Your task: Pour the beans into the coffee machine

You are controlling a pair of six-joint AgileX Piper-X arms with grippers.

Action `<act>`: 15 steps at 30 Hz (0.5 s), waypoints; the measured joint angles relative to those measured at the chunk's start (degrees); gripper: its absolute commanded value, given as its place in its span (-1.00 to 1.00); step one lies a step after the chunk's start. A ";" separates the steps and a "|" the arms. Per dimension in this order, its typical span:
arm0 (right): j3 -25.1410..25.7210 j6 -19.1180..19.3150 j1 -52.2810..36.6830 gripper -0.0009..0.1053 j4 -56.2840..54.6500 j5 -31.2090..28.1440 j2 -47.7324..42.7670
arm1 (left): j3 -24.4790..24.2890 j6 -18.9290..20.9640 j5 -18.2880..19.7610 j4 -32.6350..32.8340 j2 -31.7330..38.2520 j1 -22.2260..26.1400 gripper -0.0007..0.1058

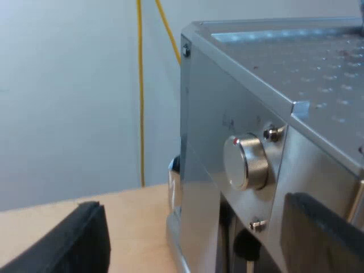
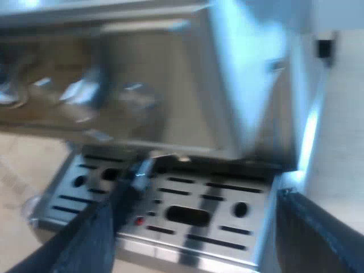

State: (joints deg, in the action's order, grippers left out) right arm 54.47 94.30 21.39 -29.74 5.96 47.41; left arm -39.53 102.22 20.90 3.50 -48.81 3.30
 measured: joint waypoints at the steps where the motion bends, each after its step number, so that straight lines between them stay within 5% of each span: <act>1: 0.47 0.70 -2.05 0.18 -1.22 1.06 0.00 | -0.73 0.01 -0.11 1.62 0.00 0.00 0.23; 9: 2.09 3.80 -11.23 0.18 -5.78 3.79 0.00 | -2.08 -0.17 -2.60 6.39 1.02 0.00 0.23; 10: 3.19 7.51 -14.86 0.18 -8.59 3.79 0.00 | -2.08 -0.17 -2.75 6.78 1.64 0.00 0.23; 15: 3.92 10.87 -18.16 0.18 -11.61 3.79 -0.12 | -2.08 -0.27 -5.19 9.52 5.15 0.00 0.23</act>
State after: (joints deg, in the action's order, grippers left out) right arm 58.39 105.17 3.23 -41.35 9.75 47.29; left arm -41.61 101.95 15.71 13.02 -43.66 3.30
